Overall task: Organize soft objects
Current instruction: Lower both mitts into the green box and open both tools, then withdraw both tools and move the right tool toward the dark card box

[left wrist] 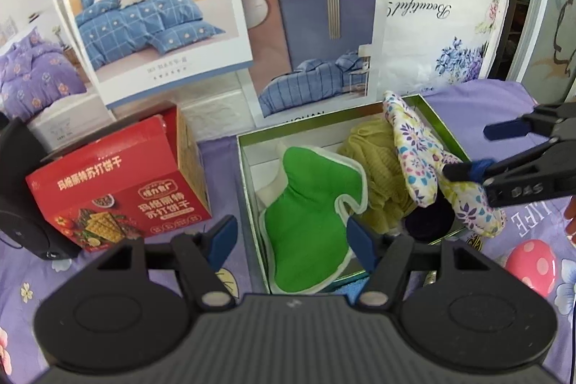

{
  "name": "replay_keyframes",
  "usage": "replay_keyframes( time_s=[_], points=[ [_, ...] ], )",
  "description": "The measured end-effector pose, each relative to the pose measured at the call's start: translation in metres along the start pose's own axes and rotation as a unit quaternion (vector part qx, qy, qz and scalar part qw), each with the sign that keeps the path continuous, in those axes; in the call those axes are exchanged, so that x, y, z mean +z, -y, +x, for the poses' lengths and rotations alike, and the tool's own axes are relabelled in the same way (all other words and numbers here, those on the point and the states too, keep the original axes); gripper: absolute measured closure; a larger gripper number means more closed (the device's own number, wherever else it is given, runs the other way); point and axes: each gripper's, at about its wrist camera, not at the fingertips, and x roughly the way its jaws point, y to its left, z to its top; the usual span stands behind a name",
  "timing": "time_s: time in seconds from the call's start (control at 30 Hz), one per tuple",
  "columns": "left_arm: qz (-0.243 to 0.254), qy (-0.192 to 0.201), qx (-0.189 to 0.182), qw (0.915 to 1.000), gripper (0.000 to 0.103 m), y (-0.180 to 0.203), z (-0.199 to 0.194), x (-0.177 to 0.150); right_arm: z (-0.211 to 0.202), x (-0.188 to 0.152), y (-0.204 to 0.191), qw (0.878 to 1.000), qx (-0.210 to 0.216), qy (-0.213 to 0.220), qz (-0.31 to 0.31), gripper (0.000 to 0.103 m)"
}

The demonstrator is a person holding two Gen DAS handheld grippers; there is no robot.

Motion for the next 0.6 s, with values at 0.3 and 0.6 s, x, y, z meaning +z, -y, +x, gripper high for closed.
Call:
replay_keyframes(
  time_s=[0.3,0.6],
  points=[
    [0.005,0.017,0.001,0.9998,0.035,-0.005,-0.059,-0.041,-0.095,-0.015,-0.047,0.996,0.038,0.060,-0.045,0.034],
    [-0.014,-0.019,-0.015,0.9996,0.035,-0.013,-0.086,-0.156,-0.105,-0.143,-0.102,0.995,0.080,0.017,-0.057,0.034]
  ],
)
